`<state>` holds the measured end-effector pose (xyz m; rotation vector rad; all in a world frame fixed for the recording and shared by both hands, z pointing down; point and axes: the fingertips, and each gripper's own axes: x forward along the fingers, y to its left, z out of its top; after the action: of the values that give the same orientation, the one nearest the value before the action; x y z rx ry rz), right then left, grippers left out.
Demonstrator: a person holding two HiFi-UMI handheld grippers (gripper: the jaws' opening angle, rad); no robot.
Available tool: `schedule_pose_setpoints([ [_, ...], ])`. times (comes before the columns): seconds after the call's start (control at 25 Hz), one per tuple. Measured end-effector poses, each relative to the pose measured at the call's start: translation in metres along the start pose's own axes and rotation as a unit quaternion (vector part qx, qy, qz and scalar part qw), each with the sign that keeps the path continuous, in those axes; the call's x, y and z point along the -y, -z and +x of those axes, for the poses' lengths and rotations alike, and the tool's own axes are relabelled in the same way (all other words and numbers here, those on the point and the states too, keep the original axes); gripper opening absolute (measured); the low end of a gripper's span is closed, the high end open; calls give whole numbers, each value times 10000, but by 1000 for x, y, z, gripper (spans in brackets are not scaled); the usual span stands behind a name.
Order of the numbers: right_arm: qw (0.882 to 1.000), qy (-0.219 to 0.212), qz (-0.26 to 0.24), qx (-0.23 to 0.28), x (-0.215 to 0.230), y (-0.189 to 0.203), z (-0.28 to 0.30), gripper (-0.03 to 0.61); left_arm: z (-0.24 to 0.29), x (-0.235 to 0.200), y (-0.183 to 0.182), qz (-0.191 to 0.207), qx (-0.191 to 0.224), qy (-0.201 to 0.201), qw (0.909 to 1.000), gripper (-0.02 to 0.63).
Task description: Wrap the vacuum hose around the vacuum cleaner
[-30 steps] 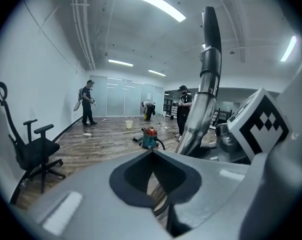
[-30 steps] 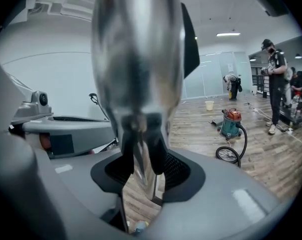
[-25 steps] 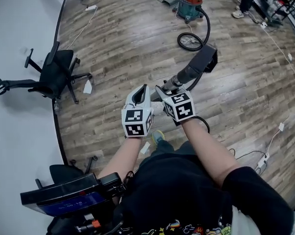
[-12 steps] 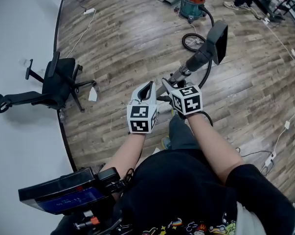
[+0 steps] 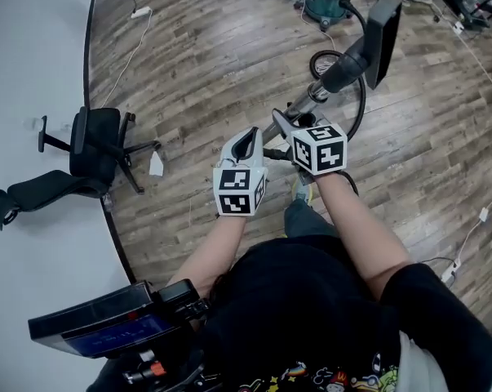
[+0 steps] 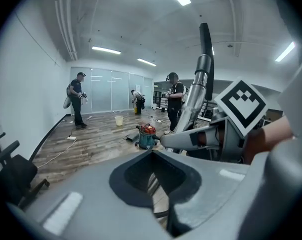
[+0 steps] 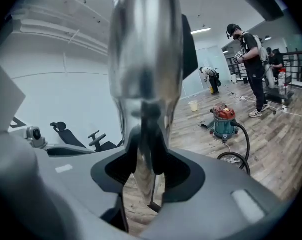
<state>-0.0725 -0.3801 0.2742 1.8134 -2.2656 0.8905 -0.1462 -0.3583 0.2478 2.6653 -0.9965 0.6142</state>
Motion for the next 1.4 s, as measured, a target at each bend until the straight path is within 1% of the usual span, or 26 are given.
schedule_pose_setpoints([
  [0.16,9997,29,173,140,34,-44,36,184,50,-22,-29,8,37,8,10000,1],
  [0.36,9985,238,354,328,72,-91,67,184,104,-41,-68,166,90,216,9996,1],
  [0.48,9971,429,471,424,91,-114,86,186,138,-55,-89,251,109,453,9986,1],
  [0.56,9953,621,557,492,102,-126,102,186,161,-66,-103,380,132,721,9966,1],
  [0.72,9889,1129,714,649,120,-154,134,185,207,-90,-135,659,177,1338,9887,1],
  [0.8,9838,1420,804,735,126,-165,145,185,223,-101,-151,809,160,1650,9828,1],
  [0.92,9764,1749,883,908,134,-184,158,184,244,-111,-182,1018,261,2046,9732,1],
  [1.04,9708,1942,955,1030,143,-201,172,184,266,-120,-205,1120,331,2264,9670,1],
  [1.16,9643,2084,1086,1223,154,-213,177,184,284,-117,-218,1218,337,2456,9611,1],
  [1.32,9597,2158,1186,1355,180,-230,186,186,310,-117,-227,1223,276,2531,9593,1],
  [1.4,9566,2218,1232,1434,194,-241,196,186,325,-121,-232,1286,223,2582,9572,1],
])
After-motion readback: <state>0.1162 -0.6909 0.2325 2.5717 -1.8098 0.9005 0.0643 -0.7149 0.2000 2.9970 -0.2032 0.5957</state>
